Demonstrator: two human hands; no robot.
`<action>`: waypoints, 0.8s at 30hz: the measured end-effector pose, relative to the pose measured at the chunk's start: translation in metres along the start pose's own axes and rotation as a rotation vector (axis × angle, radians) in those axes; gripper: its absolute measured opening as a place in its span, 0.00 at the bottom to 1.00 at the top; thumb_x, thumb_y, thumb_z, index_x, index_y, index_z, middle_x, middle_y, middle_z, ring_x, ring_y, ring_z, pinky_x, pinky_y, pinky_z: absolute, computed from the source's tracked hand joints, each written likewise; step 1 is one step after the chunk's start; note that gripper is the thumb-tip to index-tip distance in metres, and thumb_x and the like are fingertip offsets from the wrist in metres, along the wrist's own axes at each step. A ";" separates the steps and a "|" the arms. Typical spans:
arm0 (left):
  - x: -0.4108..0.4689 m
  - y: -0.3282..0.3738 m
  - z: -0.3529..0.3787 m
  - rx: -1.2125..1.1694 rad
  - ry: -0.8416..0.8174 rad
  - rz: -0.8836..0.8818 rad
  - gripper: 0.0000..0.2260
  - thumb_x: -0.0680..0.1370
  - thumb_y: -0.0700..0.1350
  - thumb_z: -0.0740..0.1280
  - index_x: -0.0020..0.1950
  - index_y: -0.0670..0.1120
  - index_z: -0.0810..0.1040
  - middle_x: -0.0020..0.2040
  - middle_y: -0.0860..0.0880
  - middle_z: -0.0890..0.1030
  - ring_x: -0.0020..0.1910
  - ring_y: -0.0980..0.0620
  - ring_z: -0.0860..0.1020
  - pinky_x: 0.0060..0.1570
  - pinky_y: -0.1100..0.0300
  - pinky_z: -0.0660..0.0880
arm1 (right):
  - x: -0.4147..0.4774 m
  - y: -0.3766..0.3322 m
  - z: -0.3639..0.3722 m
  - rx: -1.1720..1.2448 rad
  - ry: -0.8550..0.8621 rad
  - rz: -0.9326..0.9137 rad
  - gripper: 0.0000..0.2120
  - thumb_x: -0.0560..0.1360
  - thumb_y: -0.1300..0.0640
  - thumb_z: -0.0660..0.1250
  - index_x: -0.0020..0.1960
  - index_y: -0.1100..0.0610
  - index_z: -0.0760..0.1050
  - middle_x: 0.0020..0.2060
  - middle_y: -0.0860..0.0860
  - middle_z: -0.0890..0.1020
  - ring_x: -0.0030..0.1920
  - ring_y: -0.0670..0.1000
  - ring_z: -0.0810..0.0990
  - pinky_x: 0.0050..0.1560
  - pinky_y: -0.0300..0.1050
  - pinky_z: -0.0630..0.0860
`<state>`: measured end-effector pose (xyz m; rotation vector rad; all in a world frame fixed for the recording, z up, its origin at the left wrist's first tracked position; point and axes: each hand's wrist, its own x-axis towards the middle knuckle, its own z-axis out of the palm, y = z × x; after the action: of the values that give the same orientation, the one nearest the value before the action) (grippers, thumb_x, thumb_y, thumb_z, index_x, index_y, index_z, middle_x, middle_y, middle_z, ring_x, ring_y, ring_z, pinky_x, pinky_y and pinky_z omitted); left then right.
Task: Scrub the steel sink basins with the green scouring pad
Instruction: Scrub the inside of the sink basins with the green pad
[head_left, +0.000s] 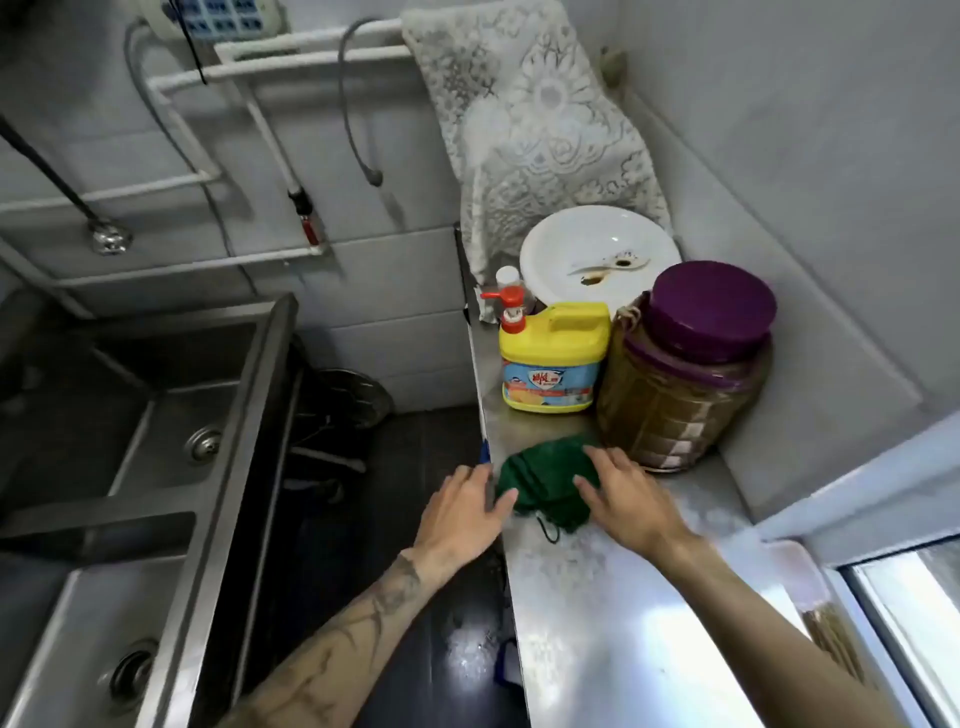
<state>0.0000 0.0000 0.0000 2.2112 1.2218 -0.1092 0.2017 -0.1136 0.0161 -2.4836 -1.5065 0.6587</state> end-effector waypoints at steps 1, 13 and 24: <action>0.010 0.003 0.007 -0.066 -0.002 -0.017 0.26 0.84 0.62 0.62 0.77 0.50 0.71 0.69 0.45 0.75 0.72 0.42 0.73 0.67 0.47 0.74 | 0.006 0.000 0.005 0.059 0.008 0.040 0.27 0.85 0.44 0.56 0.80 0.55 0.60 0.72 0.57 0.71 0.71 0.60 0.73 0.67 0.54 0.73; 0.050 0.001 0.030 -0.580 0.084 -0.289 0.11 0.78 0.45 0.76 0.60 0.48 0.81 0.45 0.53 0.78 0.51 0.52 0.80 0.46 0.70 0.71 | 0.042 -0.023 0.031 0.584 0.053 0.284 0.22 0.77 0.55 0.73 0.69 0.59 0.74 0.61 0.56 0.83 0.61 0.57 0.81 0.63 0.52 0.79; -0.080 -0.106 -0.054 -0.927 0.429 -0.400 0.05 0.81 0.46 0.73 0.54 0.53 0.78 0.49 0.44 0.83 0.46 0.49 0.81 0.51 0.54 0.78 | 0.008 -0.202 0.016 0.843 -0.104 -0.254 0.08 0.79 0.60 0.70 0.52 0.49 0.74 0.45 0.49 0.85 0.46 0.50 0.85 0.49 0.51 0.83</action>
<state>-0.1409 0.0112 0.0227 1.1952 1.5114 0.6716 0.0354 -0.0114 0.0718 -1.6201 -1.1852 1.0967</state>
